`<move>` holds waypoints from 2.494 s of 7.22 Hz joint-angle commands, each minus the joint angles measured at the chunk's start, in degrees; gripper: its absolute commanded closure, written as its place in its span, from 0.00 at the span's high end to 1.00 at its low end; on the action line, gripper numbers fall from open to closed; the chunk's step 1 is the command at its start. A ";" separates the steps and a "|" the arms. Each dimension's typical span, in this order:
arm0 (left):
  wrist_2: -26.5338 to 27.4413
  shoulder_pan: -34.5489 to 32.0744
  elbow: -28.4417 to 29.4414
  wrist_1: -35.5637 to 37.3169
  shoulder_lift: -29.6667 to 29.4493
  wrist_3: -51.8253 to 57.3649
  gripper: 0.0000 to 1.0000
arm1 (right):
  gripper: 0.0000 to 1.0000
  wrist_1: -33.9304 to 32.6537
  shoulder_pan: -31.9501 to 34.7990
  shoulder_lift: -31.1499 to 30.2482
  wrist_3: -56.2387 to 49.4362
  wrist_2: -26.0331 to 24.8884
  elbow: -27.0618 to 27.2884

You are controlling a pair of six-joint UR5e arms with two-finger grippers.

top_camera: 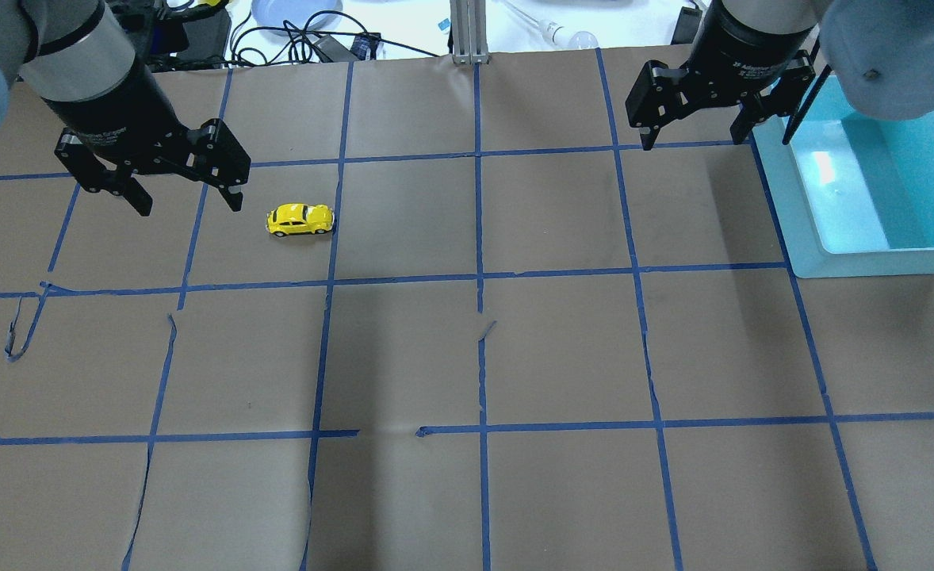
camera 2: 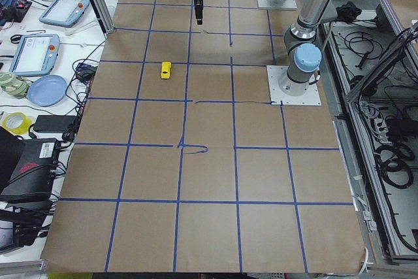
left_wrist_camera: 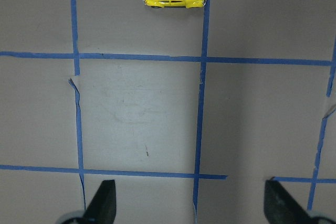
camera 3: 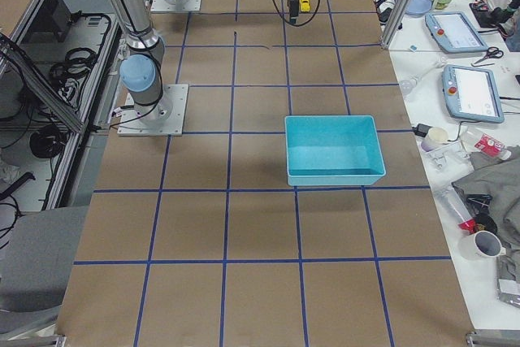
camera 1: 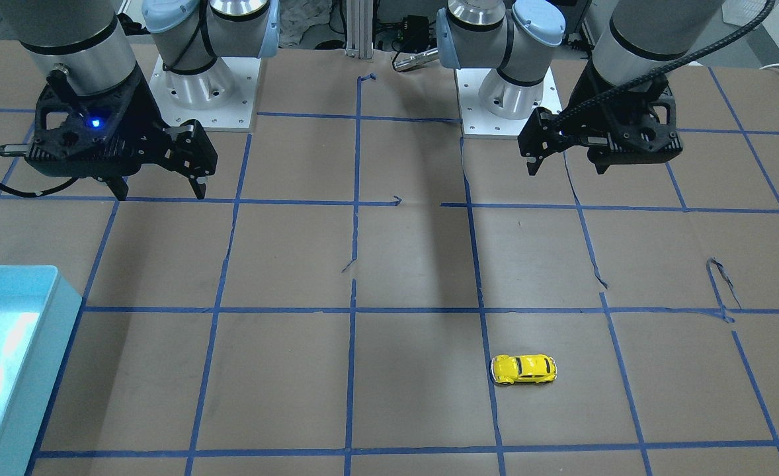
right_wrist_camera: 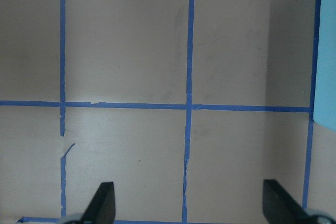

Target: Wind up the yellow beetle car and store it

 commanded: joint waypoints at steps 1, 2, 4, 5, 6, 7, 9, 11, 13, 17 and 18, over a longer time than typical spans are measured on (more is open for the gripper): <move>-0.02 0.39 0.05 0.09 -0.16 0.00 1.00 | 1.00 -0.17 -0.01 -0.27 -0.14 0.97 -0.86; 0.06 0.91 0.05 0.00 -0.16 0.00 1.00 | 1.00 -0.09 0.08 -0.10 -0.23 0.36 -1.56; 0.24 0.83 -0.04 -0.09 -0.16 -0.09 1.00 | 1.00 -0.17 -0.09 0.16 -0.58 -0.25 -1.57; 0.15 0.83 -0.04 0.00 -0.16 -0.09 1.00 | 1.00 -0.17 -0.09 0.16 -0.58 0.00 -1.48; 0.24 0.92 0.05 0.00 -0.08 -0.09 1.00 | 1.00 -0.09 -0.09 0.16 -0.67 -0.25 -1.39; 0.15 0.92 -0.04 0.00 -0.08 -0.09 1.00 | 1.00 -0.09 -0.09 0.16 -0.67 -0.34 -1.13; 0.15 0.92 -0.04 0.00 -0.08 -0.09 1.00 | 1.00 -0.09 -0.09 0.16 -0.67 -0.35 -1.04; 0.33 0.83 -0.04 -0.09 0.01 -0.09 1.00 | 1.00 0.00 -0.09 0.25 -0.67 -0.43 -0.95; 0.15 0.83 -0.13 -0.09 -0.08 -0.17 1.00 | 1.00 0.09 -0.09 0.25 -0.67 -0.43 -0.86; 0.33 1.44 -0.04 3.31 -1.91 -1.14 1.00 | 1.00 0.27 -0.09 0.25 -0.67 -0.43 -0.78; 0.50 1.79 -1.00 9.34 -3.75 -2.62 1.00 | 1.00 0.27 -0.09 0.17 -0.67 -0.43 -0.78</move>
